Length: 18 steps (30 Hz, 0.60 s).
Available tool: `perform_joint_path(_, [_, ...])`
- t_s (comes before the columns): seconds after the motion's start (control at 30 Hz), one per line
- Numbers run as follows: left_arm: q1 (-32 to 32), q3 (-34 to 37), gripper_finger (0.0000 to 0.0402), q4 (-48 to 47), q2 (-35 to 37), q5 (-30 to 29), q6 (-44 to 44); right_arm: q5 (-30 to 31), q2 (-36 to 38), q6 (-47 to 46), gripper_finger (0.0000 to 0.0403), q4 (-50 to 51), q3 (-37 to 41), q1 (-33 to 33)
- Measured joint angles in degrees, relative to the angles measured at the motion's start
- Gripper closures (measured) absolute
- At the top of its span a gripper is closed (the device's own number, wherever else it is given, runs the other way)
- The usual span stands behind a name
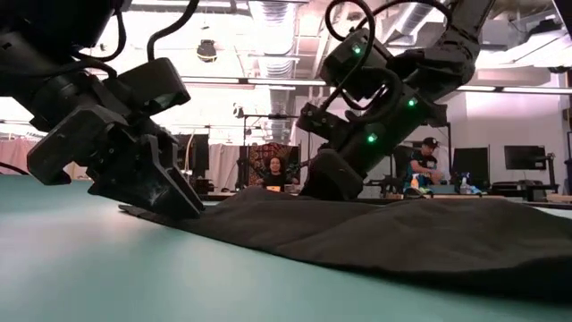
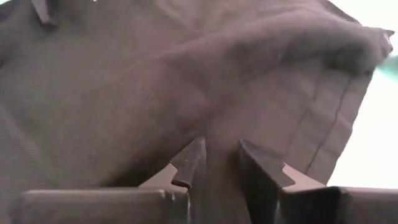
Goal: Roll towel
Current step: Roll the black towel
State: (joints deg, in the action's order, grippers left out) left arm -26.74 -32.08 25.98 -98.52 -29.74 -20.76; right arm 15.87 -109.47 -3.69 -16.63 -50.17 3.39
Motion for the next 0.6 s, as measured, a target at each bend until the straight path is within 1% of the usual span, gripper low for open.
perform_joint_path(0.2, [0.04, -0.02, 0.0228, -1.79, 0.02, -0.06, -0.39, 7.19, 3.33, -3.41, 0.0316, 8.95, 0.09, 0.90])
perform_joint_path(0.33, [0.04, -0.04, 0.0228, -2.43, 0.04, -0.54, -0.15, 12.98, 6.22, -4.02, 0.0324, 15.39, 0.22, 2.00])
perform_joint_path(0.43, [0.02, -0.04, 0.0228, -2.74, 0.04, -0.92, 0.10, 17.18, 8.33, -6.10, 0.0326, 18.98, 0.24, 2.74])
perform_joint_path(0.6, [0.02, -0.04, 0.0228, -2.91, 0.04, -0.94, 0.10, 18.81, 11.36, -8.30, 0.0326, 24.32, 0.25, 3.20])
